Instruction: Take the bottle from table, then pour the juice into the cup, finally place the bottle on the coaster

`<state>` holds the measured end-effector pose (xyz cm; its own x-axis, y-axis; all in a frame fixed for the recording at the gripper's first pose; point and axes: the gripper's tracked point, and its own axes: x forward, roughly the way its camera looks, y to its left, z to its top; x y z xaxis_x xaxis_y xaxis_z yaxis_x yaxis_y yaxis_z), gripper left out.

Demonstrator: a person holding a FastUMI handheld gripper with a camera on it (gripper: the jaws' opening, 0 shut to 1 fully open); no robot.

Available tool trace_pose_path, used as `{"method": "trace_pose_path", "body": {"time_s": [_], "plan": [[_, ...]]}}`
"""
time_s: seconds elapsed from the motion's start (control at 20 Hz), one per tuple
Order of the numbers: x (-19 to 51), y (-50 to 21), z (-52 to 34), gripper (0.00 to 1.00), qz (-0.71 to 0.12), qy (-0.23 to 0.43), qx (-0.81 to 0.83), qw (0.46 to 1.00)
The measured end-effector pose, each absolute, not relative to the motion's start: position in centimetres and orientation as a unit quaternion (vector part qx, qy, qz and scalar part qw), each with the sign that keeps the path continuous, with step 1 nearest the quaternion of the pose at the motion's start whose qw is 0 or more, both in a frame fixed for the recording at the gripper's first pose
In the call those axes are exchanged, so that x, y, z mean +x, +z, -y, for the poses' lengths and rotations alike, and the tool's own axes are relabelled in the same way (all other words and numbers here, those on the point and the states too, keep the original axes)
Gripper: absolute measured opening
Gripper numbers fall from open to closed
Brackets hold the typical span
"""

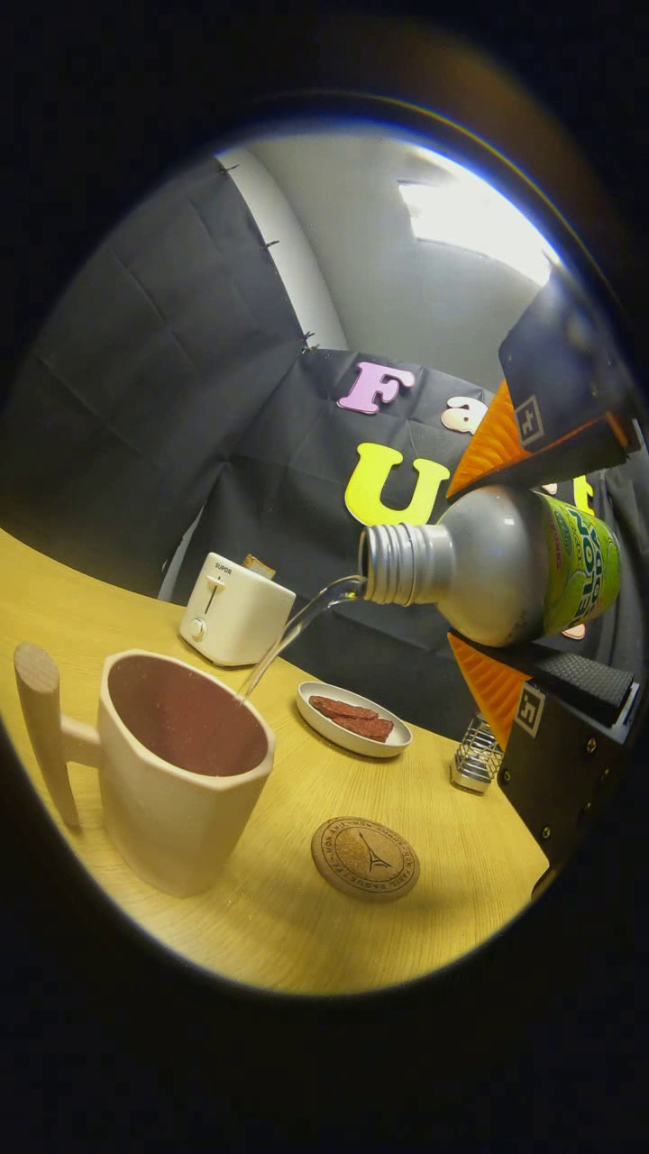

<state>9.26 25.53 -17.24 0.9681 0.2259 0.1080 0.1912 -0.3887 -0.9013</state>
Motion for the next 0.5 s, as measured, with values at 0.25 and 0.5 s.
{"method": "trace_pose_path", "body": {"time_s": [0.25, 0.5], "plan": [[9.2, -17.1, -26.1, 0.80, 0.137, 0.013, -0.847, 0.513], [9.0, -17.3, -26.9, 0.80, 0.148, 0.009, -0.860, 0.489]]}}
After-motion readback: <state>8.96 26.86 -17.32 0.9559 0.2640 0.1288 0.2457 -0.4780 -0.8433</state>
